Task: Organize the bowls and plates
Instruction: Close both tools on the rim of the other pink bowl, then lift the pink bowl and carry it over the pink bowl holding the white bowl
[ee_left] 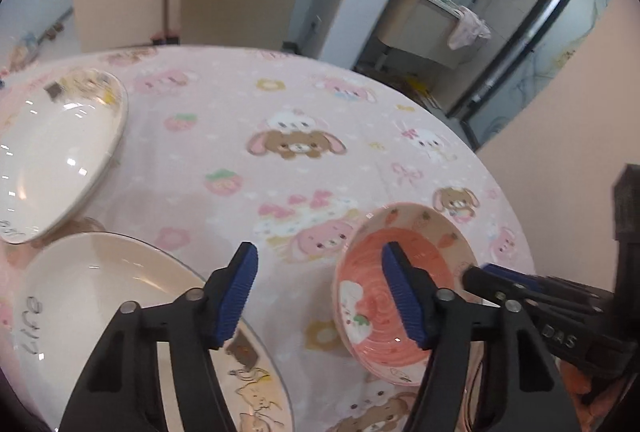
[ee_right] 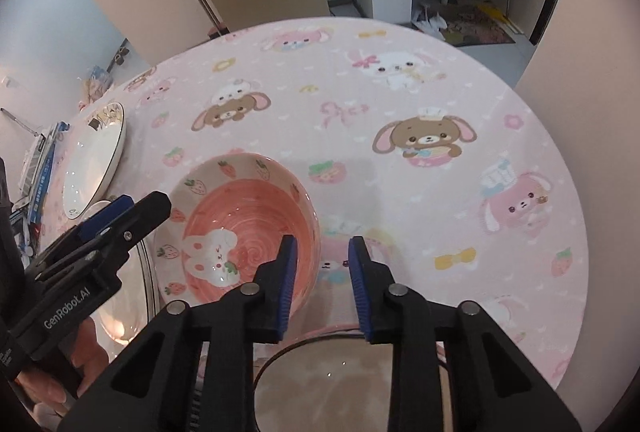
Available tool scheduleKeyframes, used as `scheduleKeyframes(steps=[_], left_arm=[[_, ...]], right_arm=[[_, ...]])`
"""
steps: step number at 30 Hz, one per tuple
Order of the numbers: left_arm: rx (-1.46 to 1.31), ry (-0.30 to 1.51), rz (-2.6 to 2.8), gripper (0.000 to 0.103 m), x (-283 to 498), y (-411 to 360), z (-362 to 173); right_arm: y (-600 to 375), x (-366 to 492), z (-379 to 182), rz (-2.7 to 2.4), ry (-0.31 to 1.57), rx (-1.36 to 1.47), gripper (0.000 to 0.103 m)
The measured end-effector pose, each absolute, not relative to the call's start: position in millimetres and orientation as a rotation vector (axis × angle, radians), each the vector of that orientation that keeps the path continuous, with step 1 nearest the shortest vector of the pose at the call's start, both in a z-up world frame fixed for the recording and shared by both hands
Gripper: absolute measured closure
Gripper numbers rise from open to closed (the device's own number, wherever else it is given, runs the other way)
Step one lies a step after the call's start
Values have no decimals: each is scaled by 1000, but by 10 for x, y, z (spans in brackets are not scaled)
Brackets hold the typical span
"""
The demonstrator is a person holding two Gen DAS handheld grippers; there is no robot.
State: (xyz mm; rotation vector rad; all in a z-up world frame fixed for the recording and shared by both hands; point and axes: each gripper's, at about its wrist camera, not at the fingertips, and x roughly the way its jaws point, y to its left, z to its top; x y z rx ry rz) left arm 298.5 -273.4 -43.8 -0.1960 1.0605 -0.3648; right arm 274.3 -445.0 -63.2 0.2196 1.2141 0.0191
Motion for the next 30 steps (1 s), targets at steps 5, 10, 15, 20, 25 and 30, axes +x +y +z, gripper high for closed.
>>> scheduleKeyframes(steps=[5, 10, 15, 20, 25, 30], left_arm=[[-172, 1114, -405, 74, 3019, -2840, -583], [-213, 1178, -459, 94, 3121, -2872, -788], [-152, 1152, -433, 94, 3067, -2978, -805], [-135, 1134, -437, 94, 3040, -2989, -802], [-205, 1099, -468, 94, 3015, -2905, -661], [-207, 1020, -479, 94, 2859, -2897, -284]], right_arm=[[-4367, 2829, -757, 20, 1265, 181, 85], [-4328, 2859, -861, 5, 1302, 183, 96], [-4367, 2898, -932, 12, 1315, 231, 96], [-4339, 2910, -932, 2, 1318, 226, 95], [-4332, 2819, -717, 1, 1250, 227, 96], [-4313, 2692, -361, 17, 1189, 215, 96]])
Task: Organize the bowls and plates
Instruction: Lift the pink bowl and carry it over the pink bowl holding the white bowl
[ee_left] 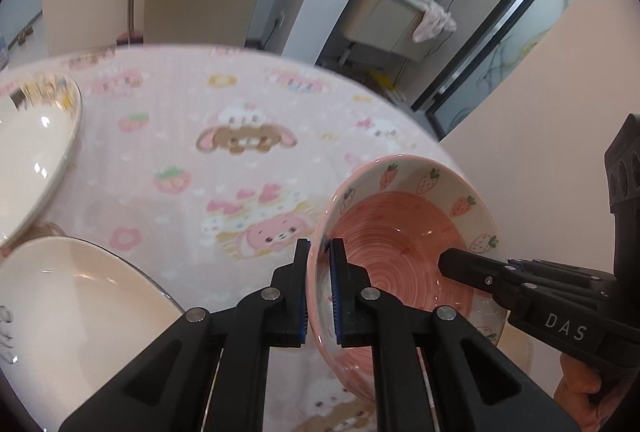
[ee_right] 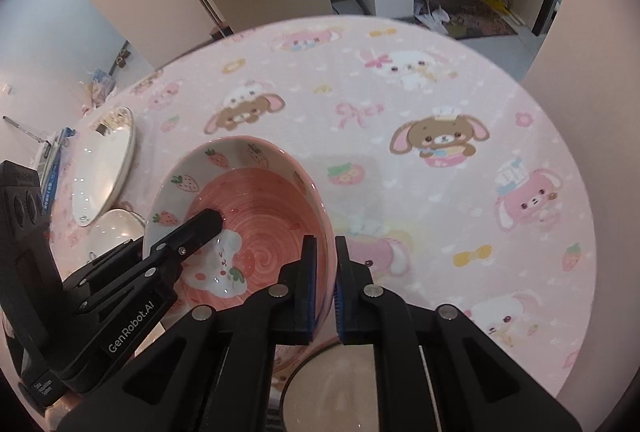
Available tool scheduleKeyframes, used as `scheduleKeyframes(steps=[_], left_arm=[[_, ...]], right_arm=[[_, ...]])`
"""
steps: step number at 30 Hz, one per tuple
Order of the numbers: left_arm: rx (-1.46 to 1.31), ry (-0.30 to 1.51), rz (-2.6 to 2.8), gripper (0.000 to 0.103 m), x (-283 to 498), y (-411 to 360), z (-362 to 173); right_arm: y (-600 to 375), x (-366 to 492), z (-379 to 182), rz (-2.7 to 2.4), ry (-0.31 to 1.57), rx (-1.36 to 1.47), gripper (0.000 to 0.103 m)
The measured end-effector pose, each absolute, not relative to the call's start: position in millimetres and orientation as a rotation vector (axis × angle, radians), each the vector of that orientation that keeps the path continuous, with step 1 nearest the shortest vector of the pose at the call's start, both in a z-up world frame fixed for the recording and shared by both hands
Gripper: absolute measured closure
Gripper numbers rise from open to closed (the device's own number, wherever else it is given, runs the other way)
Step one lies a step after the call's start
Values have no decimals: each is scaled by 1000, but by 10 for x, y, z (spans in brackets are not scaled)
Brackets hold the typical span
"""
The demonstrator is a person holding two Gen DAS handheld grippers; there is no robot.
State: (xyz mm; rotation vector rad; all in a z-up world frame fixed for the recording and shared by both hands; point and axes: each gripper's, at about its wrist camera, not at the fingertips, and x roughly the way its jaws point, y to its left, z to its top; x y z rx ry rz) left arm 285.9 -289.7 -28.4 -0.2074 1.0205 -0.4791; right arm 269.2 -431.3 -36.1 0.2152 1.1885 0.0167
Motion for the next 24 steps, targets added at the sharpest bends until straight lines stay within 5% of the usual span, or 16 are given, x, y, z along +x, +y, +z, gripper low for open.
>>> scheduleKeyframes(steps=[13, 24], left_arm=[[-180, 872, -580, 94, 2203, -2994, 565], [-67, 849, -620, 94, 1749, -3363, 656]], right_arm=[[-4302, 1996, 573, -21, 1064, 79, 95], [-4546, 1537, 646, -90, 1045, 85, 93]])
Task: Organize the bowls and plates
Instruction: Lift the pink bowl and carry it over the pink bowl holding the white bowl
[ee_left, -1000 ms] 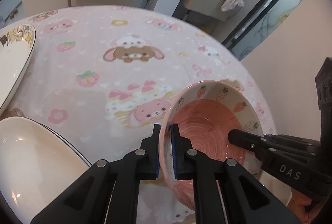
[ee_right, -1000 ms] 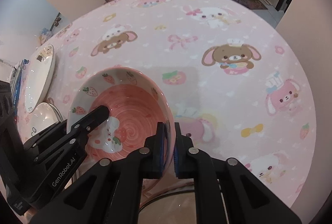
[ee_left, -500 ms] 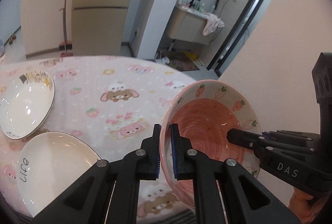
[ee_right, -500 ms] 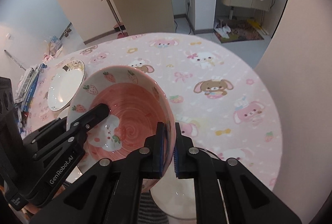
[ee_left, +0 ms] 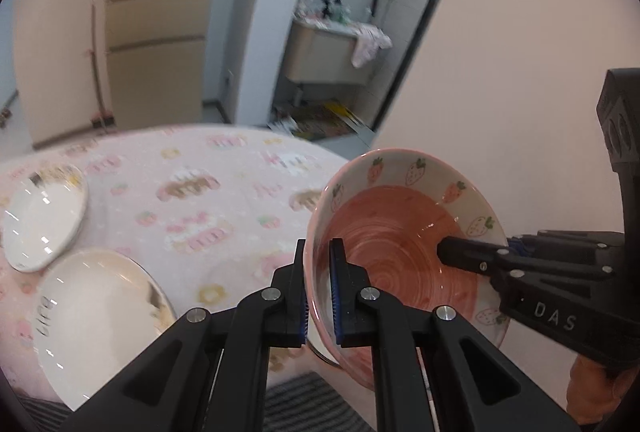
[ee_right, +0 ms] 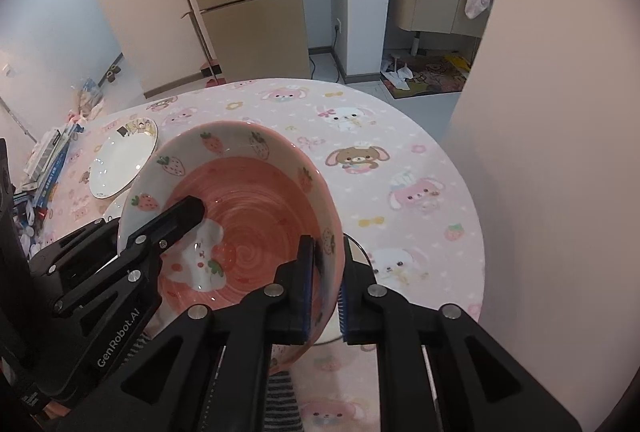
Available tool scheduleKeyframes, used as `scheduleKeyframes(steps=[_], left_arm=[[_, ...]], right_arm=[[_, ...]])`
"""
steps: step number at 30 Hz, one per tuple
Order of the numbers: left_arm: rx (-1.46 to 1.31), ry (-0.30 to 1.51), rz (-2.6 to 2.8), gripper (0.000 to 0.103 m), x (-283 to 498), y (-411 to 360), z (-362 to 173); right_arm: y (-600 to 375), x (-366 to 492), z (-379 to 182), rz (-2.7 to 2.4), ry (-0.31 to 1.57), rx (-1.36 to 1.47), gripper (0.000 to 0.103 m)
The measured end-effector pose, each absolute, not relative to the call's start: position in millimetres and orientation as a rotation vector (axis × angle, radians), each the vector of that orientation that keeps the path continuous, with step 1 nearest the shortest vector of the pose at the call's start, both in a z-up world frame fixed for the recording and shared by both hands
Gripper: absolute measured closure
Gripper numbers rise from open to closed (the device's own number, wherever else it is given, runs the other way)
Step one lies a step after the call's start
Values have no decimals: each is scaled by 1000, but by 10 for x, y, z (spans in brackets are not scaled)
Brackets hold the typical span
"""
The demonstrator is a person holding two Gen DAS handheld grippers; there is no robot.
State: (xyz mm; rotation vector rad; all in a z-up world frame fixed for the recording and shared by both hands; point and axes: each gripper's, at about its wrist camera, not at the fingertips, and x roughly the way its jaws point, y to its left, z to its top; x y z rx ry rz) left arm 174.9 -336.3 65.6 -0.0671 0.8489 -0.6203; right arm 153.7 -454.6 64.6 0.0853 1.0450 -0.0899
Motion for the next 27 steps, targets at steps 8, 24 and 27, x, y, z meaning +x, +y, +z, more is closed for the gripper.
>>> scheduleKeyframes(steps=[8, 24, 27], left_arm=[[9, 959, -653, 94, 1760, -3667, 302], [68, 1075, -620, 90, 1954, -3841, -229], [79, 1075, -610, 90, 1966, -3851, -248]], right_arm=[[-4745, 1453, 349, -145, 1127, 113, 93], [-4878, 1537, -179, -130, 1201, 161, 92], [-4843, 1556, -228, -138, 1201, 138, 92]])
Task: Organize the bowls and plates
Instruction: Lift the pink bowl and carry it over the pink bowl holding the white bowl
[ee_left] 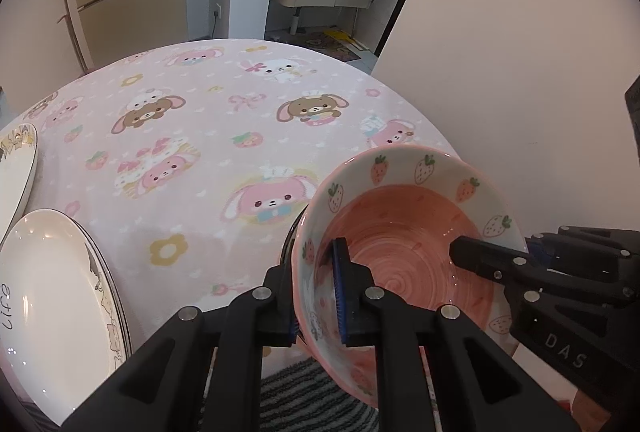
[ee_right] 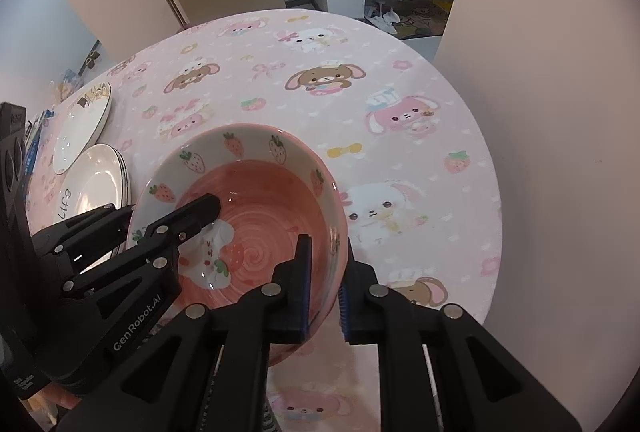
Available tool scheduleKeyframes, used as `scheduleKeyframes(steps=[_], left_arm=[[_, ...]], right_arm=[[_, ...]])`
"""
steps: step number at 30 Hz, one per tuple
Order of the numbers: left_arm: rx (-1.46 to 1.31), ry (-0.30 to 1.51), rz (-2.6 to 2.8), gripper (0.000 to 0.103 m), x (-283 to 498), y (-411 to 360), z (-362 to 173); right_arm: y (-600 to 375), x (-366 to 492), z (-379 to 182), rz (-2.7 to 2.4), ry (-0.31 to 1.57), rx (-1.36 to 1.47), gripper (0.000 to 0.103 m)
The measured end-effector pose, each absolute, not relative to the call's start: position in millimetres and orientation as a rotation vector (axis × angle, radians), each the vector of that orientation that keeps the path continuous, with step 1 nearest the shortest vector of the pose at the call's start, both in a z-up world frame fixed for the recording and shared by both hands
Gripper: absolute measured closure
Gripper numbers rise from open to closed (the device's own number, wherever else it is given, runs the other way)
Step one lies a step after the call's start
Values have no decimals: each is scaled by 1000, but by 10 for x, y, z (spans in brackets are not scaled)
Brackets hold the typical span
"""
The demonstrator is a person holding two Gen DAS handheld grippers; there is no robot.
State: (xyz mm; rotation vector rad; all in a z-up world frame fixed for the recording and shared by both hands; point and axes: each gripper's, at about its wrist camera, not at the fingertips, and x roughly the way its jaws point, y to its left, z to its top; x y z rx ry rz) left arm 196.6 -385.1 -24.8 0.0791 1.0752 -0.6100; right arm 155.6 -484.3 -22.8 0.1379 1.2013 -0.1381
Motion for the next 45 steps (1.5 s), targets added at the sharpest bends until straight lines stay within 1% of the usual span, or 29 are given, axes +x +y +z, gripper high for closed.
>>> scheduleKeyframes(steps=[12, 20, 23, 27, 35, 45], left_arm=[[146, 1036, -594, 90, 1914, -3908, -244], [180, 1028, -589, 90, 1885, -3913, -223], [210, 1008, -576, 89, 1835, -3912, -171], [218, 1006, -572, 85, 1858, -3902, -181], [219, 1010, -574, 85, 1889, -3882, -191], [197, 1021, -565, 85, 1971, -3794, -176]], right_arm=[[-4794, 1582, -280, -176, 1205, 56, 91], [-4666, 1589, -302, -235, 1201, -41, 87], [-4665, 1559, -280, -218, 1199, -29, 87], [-4607, 1504, -278, -212, 1184, -59, 87], [-4557, 1542, -306, -215, 1206, -76, 86], [-4473, 1588, -236, -209, 1190, -91, 87]])
